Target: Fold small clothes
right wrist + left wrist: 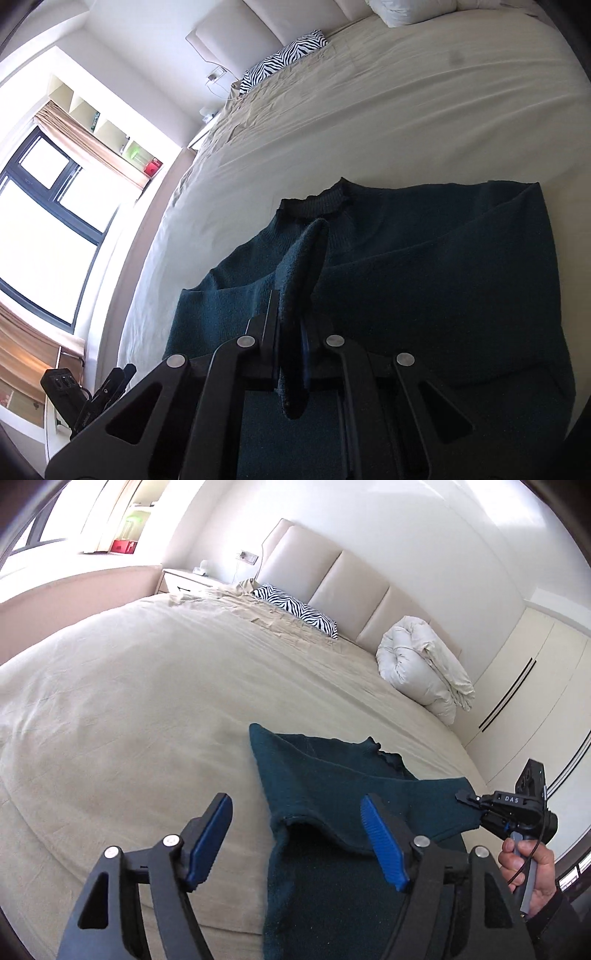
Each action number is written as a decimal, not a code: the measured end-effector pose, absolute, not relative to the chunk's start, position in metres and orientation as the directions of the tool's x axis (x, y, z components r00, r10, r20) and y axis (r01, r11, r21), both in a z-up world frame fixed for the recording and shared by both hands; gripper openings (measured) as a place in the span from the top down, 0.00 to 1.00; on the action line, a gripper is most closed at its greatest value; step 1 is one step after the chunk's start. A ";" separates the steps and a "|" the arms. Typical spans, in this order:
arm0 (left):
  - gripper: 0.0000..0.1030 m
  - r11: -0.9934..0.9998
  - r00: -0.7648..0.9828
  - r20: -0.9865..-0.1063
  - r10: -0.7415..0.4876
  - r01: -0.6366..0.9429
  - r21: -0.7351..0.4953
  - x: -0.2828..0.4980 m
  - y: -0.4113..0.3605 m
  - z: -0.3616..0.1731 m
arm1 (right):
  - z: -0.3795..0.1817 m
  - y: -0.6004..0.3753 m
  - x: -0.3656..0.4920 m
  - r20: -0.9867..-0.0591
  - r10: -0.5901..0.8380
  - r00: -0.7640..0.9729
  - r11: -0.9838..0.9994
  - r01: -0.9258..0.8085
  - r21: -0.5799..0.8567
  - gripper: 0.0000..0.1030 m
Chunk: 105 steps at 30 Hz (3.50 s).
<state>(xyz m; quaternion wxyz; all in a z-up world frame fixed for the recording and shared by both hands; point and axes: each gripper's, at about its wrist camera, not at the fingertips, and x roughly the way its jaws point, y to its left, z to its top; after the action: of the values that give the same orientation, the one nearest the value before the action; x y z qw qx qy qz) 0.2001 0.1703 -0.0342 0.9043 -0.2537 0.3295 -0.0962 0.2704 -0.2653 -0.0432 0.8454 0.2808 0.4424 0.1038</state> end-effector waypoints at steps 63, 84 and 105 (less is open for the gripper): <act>0.50 0.556 0.471 -0.458 -0.754 0.088 -0.826 0.365 0.154 -0.117 | -0.153 -0.366 0.291 -0.754 0.401 0.521 0.776 0.245 0.582 0.95; 0.72 0.572 0.448 -0.472 -0.760 0.116 -0.812 0.291 0.160 -0.127 | -0.149 -0.371 0.288 -0.759 0.385 0.525 0.762 0.284 0.582 0.95; 0.38 0.725 0.448 -0.590 -0.671 0.229 -0.650 0.187 0.131 -0.092 | -0.137 -0.408 0.232 -0.667 0.408 0.623 0.638 0.328 0.696 0.74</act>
<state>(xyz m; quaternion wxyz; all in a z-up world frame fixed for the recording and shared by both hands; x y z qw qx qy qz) 0.1871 0.1311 -0.0919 0.8141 -0.2475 0.4467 -0.2764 0.2324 -0.4082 -0.1370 0.7945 0.4247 0.4333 0.0250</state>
